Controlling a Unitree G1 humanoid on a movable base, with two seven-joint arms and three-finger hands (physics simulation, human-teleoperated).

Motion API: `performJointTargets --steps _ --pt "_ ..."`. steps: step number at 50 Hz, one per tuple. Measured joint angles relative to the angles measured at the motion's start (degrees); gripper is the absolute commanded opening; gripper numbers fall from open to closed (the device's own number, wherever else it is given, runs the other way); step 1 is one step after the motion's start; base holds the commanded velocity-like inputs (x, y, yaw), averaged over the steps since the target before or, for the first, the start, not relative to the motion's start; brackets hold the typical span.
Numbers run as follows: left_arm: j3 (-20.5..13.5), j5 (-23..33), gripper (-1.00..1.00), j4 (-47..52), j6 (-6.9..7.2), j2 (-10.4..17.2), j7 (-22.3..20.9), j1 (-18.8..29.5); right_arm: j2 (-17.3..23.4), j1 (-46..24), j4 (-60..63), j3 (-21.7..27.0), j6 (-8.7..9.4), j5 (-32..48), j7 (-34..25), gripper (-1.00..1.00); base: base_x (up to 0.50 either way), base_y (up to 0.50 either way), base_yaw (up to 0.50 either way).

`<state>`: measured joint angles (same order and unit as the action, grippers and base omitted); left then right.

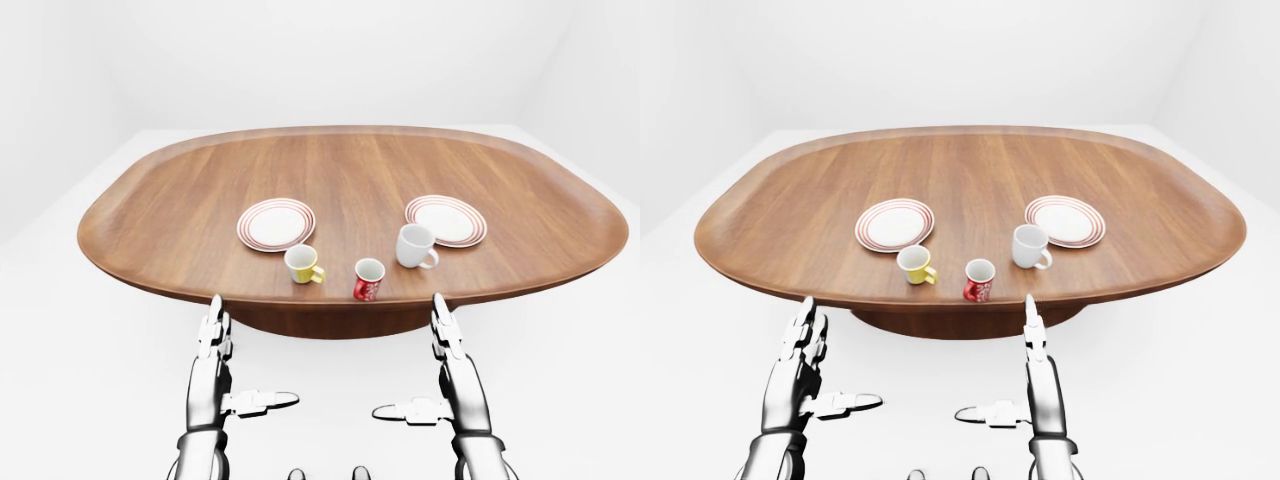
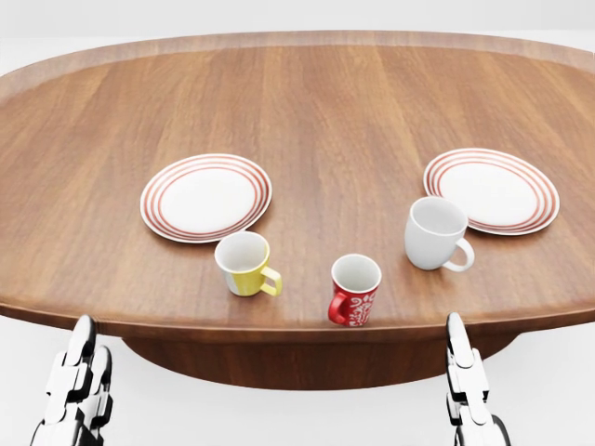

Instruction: Put the red mug on the left plate.

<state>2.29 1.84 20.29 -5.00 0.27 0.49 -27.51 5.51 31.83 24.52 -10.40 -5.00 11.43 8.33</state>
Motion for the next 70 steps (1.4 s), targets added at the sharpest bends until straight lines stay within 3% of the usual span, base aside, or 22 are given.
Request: performJointTargets --steps 34,51,70 --pt "0.3 0.1 1.0 0.0 0.0 0.2 -0.2 0.3 -0.3 -0.3 -0.3 0.4 0.0 -0.1 -0.8 1.0 0.02 0.5 0.0" --pt "0.3 0.0 1.0 -0.1 0.0 0.3 -0.4 0.2 -1.1 -1.9 -1.0 1.4 0.0 -1.7 -2.7 1.0 0.04 0.02 0.0" --pt "0.3 0.0 1.0 0.0 0.0 0.3 -0.6 0.1 -1.2 -2.9 -0.9 1.1 0.0 -1.3 -4.0 1.0 0.48 0.01 0.0"
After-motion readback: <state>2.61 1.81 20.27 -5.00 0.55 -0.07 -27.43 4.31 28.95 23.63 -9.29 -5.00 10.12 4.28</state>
